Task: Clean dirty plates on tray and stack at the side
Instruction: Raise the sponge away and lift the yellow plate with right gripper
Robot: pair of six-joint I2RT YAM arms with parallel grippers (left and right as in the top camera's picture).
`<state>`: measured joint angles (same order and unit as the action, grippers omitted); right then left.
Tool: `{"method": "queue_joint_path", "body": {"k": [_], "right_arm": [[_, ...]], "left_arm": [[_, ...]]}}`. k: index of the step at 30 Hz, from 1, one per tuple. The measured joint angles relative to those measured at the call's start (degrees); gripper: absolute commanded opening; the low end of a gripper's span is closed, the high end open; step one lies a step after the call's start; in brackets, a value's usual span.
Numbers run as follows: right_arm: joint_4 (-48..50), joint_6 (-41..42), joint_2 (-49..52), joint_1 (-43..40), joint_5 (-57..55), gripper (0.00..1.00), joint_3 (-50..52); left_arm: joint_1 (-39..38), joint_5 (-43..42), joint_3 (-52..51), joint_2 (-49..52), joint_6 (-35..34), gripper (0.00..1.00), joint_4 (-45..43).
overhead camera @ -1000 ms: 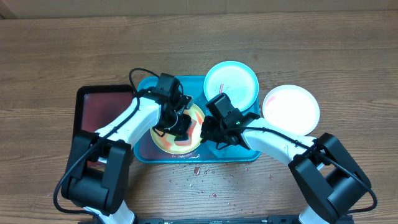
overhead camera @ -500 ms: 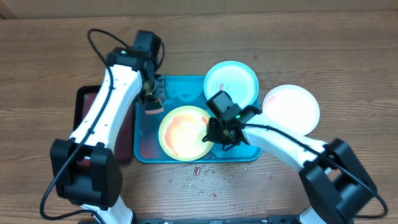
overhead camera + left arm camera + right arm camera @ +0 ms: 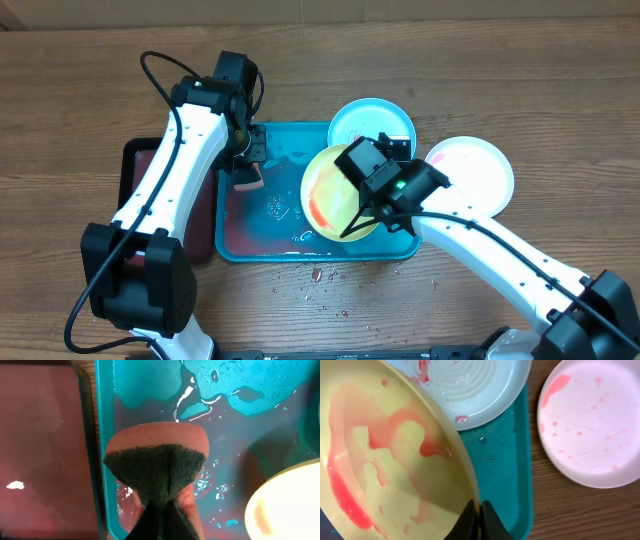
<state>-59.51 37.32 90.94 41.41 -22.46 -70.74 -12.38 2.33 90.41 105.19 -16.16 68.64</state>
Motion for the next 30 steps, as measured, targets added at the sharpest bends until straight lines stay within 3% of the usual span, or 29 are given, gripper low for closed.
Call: {"method": "queue_joint_path", "body": {"k": [16,30], "right_arm": [[-6.8,-1.7,0.0,19.3,-33.3,0.04,-4.4],[-8.7,0.6,0.0,28.1,-56.1,0.04,-4.4]], "left_arm": [[0.0,-0.2,0.0,0.0,0.0,0.04,0.0],[0.0,-0.2,0.0,0.0,0.0,0.04,0.1]]}}
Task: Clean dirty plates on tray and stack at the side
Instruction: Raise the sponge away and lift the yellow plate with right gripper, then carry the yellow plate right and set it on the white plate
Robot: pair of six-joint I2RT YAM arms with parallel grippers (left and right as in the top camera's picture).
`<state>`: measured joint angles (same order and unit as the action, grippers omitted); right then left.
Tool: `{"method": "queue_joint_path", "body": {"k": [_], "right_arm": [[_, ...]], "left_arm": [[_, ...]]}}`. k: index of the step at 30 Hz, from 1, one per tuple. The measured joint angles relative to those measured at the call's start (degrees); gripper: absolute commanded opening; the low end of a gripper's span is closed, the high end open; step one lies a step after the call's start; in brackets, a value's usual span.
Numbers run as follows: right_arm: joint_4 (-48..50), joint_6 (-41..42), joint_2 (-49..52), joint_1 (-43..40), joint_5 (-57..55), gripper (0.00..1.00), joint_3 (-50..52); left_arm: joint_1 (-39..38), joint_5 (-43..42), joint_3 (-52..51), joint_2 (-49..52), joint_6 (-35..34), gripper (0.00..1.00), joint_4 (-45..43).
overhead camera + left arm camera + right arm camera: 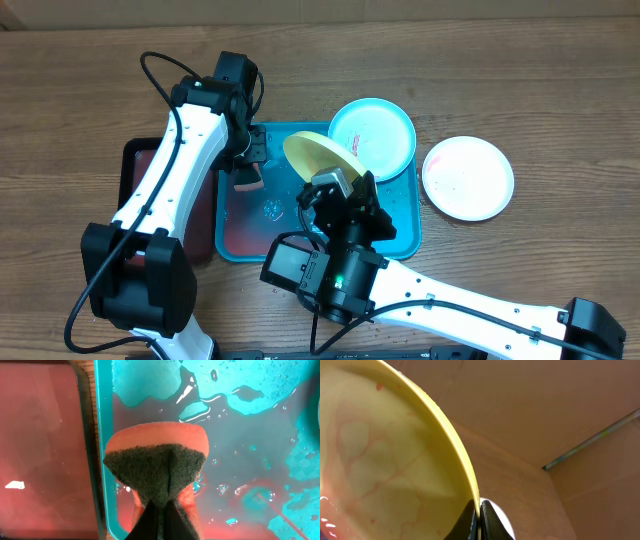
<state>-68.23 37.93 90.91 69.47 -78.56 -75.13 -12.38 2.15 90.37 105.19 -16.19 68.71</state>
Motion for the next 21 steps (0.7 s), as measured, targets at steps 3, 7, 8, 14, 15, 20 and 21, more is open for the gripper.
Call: {"method": "queue_joint_path", "body": {"k": [3,7,8,14,15,20,21], "right_arm": [[0.0,0.0,0.0,0.1,-1.7,0.04,0.0],[-0.1,0.6,0.0,0.1,-2.6,0.04,0.0],[-0.3,1.1,0.0,0.1,-2.6,0.04,0.0],[-2.8,6.5,0.0,-0.2,0.9,0.04,-0.1],[-3.4,7.9,0.0,-0.4,2.4,0.04,-0.1],[-4.2,14.4,0.0,-6.3,17.8,0.04,-0.1],[-4.1,15.1,0.0,-8.6,22.0,0.04,-0.1]], "left_arm": [[0.0,0.0,0.0,0.0,0.0,0.04,0.0],[0.0,0.0,0.0,0.0,0.0,0.04,0.1],[0.0,0.0,0.0,0.0,0.0,0.04,0.0],[0.0,0.0,0.0,0.0,0.0,0.04,0.1],[0.0,0.0,0.0,0.0,0.0,0.04,0.1],[0.0,0.0,0.0,0.0,0.0,0.04,0.1],[0.0,0.0,0.0,0.0,0.0,0.04,0.1]]}}
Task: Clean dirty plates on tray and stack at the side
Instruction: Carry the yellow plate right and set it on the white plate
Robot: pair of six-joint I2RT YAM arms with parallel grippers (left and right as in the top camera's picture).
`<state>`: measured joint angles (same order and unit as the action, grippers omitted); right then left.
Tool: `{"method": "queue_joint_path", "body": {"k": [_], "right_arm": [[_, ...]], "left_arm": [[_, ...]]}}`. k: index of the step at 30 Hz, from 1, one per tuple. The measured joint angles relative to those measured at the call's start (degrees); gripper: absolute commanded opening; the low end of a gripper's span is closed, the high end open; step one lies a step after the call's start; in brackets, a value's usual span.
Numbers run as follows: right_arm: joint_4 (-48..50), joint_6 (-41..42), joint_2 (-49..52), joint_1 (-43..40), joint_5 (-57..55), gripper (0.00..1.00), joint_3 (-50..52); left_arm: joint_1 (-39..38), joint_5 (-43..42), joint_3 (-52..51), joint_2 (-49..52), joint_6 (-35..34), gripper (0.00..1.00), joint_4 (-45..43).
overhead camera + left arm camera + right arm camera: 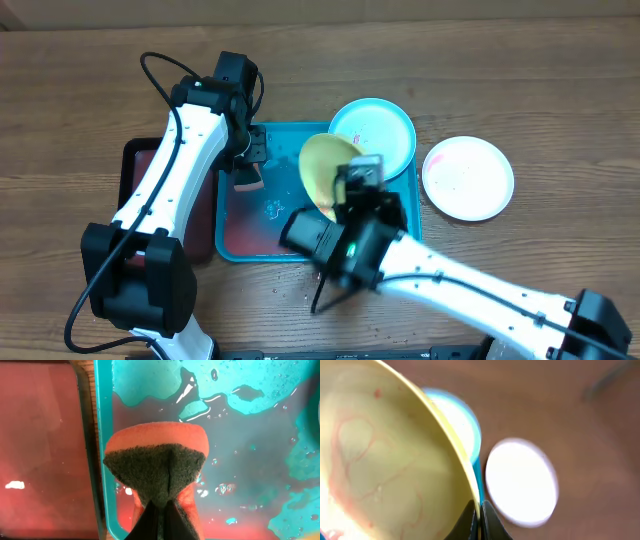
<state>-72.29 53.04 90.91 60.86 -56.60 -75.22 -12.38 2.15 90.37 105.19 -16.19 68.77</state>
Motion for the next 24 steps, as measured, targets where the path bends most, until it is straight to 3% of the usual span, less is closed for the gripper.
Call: {"method": "queue_joint_path", "body": {"k": [3,11,17,24], "right_arm": [[2.4,-1.1,0.0,-7.5,11.4,0.04,0.0],[10.1,-15.1,0.0,-34.0,42.7,0.04,0.0],[10.1,-20.8,0.0,-54.2,53.5,0.04,0.0],[13.4,-24.4,-0.1,-72.6,56.6,0.04,4.1]], "left_arm": [[0.0,0.0,0.0,0.0,0.0,0.04,0.0],[0.0,0.0,0.0,0.0,0.0,0.04,-0.6],[0.0,0.0,0.0,0.0,0.0,0.04,-0.6],[0.0,0.0,0.0,0.0,0.0,0.04,-1.0]]}}
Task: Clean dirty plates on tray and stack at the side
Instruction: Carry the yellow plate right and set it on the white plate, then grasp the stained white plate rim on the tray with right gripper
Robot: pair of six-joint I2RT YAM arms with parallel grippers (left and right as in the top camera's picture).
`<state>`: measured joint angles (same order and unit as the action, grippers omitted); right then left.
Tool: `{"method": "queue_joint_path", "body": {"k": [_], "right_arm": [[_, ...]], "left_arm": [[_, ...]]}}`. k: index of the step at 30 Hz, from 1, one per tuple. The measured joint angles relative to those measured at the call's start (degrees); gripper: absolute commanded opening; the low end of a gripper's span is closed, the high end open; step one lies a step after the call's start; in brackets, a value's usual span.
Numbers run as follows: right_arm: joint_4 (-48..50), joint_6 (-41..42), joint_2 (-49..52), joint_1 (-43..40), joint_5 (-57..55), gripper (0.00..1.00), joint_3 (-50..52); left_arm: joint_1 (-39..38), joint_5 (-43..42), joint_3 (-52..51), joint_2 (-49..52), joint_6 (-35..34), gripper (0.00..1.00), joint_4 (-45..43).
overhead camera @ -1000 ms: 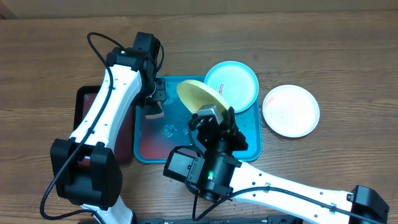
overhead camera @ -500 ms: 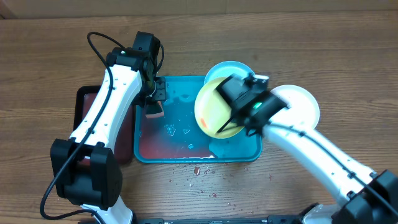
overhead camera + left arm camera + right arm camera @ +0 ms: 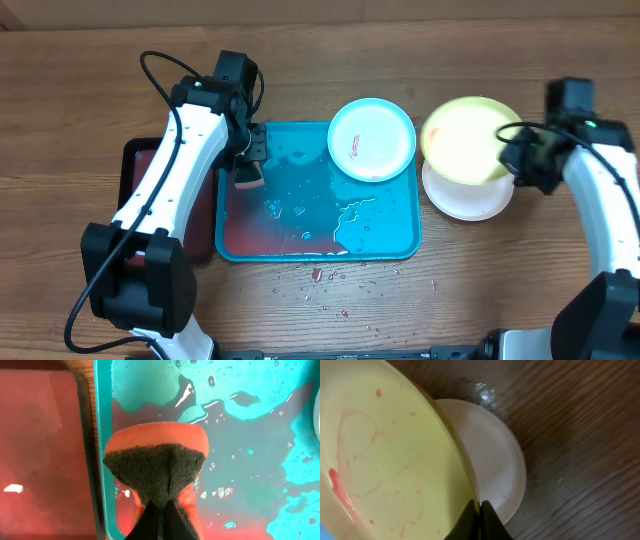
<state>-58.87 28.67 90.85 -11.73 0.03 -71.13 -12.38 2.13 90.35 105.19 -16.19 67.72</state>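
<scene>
A yellow plate (image 3: 462, 138) with faint red streaks hangs tilted over the white plate (image 3: 470, 200) lying on the table right of the teal tray (image 3: 385, 235). My right gripper (image 3: 513, 152) is shut on the yellow plate's rim. In the right wrist view the yellow plate (image 3: 385, 460) covers most of the white plate (image 3: 497, 465), with the gripper (image 3: 480, 506) at the rim. A pale blue plate (image 3: 371, 138) rests on the tray's far right corner. My left gripper (image 3: 160, 509) is shut on an orange sponge (image 3: 156, 457) with a dark scouring face, held over the tray's left side.
Red water pools in the tray's left and front part (image 3: 240, 460). A dark red tray (image 3: 135, 195) lies against the teal tray's left side. Red drops and crumbs (image 3: 320, 275) dot the wooden table before the tray.
My right gripper has moved with the yellow plate from above the tray to above the white plate on the table at the right. The left gripper and sponge have stayed put.
The right gripper first held the red-smeared yellow plate low over the tray. Then it held the plate steeply tilted above the tray, and the red had thinned to streaks. Now the plate hangs over the white plate. The left gripper kept the sponge still throughout.
</scene>
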Motion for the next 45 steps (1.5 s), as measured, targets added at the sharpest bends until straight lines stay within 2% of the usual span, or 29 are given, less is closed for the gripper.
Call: {"method": "queue_joint_path", "body": {"k": [4,8,9,10,13,16,24,28,35,41,45], "right_arm": [[4.7,-0.6,0.0,-5.2,0.8,0.04,7.5],[9.5,-0.9,0.0,-5.8,1.5,0.04,13.5],[10.6,-1.0,0.0,-5.7,1.7,0.09,14.6],[11.4,-1.0,0.0,-5.4,2.1,0.23,15.3],[13.1,-1.6,0.0,-4.9,3.1,0.53,15.7],[14.3,-2.7,0.0,-4.0,5.8,0.63,15.7],[12.3,-4.0,0.0,0.2,15.3,0.62,10.6],[17.4,-3.5,0.0,7.2,17.7,0.48,8.7],[22.3,4.2,2.0,20.0,13.3,0.40,8.5],[25.3,8.6,10.1,25.2,9.1,0.34,8.5],[26.1,9.4,14.4,26.8,8.0,0.25,8.5]], "left_arm": [[0.0,0.0,0.0,0.0,0.0,0.04,-0.1],[0.0,0.0,0.0,0.0,0.0,0.04,-0.1],[0.0,-0.1,0.0,0.0,0.0,0.04,0.0],[0.0,-0.2,0.0,0.0,0.0,0.04,-0.1],[0.0,-0.2,0.0,0.0,0.0,0.04,0.0],[0.0,-0.2,0.0,0.0,0.0,0.04,-0.1],[0.0,-0.2,0.0,0.0,0.0,0.04,-0.1],[0.0,-0.2,0.0,0.0,0.0,0.04,-0.2],[0.0,-0.7,0.0,0.0,0.0,0.04,-0.2],[0.0,-1.0,0.0,0.0,0.0,0.04,-0.2],[0.0,-1.0,0.0,0.0,0.0,0.04,-0.2]]}}
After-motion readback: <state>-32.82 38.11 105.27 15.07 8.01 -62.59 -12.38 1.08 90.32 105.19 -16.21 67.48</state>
